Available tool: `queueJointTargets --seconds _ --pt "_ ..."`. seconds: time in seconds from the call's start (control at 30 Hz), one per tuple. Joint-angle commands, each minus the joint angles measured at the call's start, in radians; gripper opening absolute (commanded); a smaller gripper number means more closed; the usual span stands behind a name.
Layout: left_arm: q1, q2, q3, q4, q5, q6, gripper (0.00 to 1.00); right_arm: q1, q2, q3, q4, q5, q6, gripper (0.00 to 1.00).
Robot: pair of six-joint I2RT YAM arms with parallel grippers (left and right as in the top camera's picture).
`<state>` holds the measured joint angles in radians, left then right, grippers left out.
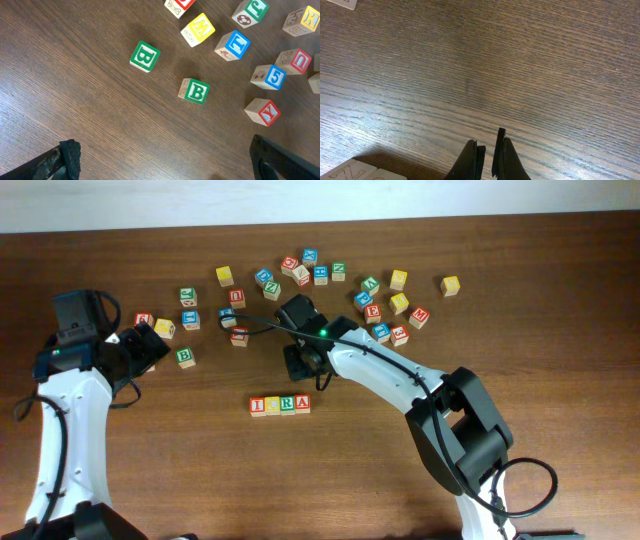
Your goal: Spell out ICRA
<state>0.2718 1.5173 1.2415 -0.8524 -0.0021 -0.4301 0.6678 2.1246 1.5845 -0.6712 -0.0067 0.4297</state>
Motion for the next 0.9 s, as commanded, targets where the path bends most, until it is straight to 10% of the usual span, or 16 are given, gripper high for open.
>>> queueJointTargets --seconds 0.0,0.87 --pt "0.006 0.003 0.003 -0.001 0.006 -0.002 0.99 0.006 0.01 -0.004 0.005 0.015 -0.01 0.04" --pt "0.006 0.003 0.003 -0.001 0.006 -0.003 0.99 0.006 0.01 -0.004 -0.001 -0.008 -0.01 0.04"
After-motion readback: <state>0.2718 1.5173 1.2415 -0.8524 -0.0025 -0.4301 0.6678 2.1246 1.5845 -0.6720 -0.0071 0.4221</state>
